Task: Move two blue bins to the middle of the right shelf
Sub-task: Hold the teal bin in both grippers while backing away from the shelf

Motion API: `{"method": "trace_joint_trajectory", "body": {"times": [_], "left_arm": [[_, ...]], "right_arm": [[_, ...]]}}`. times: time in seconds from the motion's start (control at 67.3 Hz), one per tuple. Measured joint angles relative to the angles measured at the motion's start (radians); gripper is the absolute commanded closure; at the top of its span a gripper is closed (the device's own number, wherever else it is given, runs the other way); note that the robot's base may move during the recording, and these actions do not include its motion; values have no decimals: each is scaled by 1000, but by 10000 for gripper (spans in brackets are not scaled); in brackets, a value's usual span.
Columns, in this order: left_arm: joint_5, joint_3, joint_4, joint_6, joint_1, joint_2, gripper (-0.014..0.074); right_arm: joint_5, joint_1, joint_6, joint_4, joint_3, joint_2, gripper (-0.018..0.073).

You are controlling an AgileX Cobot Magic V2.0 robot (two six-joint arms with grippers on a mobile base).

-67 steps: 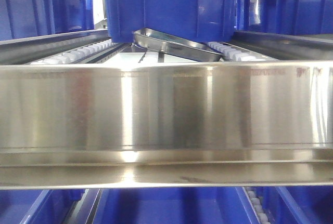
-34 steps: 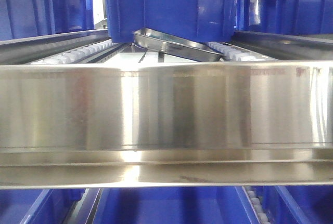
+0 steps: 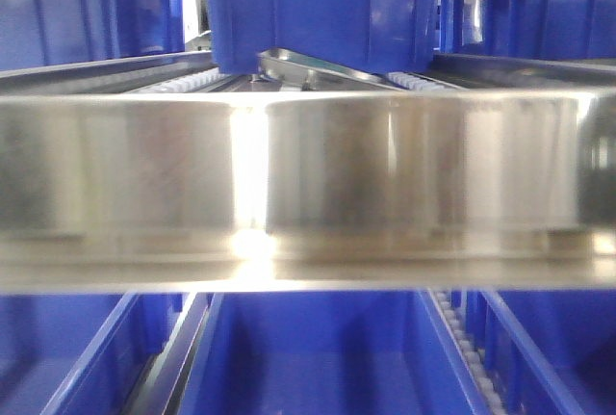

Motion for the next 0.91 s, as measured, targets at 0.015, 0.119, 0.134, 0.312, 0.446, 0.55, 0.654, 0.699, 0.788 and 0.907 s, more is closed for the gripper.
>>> {"method": "trace_joint_trajectory", "body": {"times": [0.015,0.119,0.134,0.312,0.446,0.55,0.654,0.699,0.788,0.907], "left_arm": [[0,0,0,0,0,0,707],[-9,0,0,0,0,0,707],[-11,0,2,0,0,0,707],[-34,0,6,0,0,0,707],[-36,0,9,0,0,0,707],[-36,0,11,0,0,0,707],[-36,0,15,0,1,-4,707],[-36,0,15,0,1,-4,707],[-36,0,15,0,1,-4,707],[-36,0,15,0,1,-4,707]], "right_arm": [[0,0,0,0,0,0,726],[-6,0,0,0,0,0,726],[-8,0,0,0,0,0,726],[-37,0,0,-6,0,0,726],[-42,0,0,-6,0,0,726],[-45,0,0,-6,0,0,726],[-49,0,0,-6,0,0,726],[-52,0,0,-6,0,0,726],[-54,0,0,-6,0,0,726],[-54,0,-2,-6,0,0,726]]}}
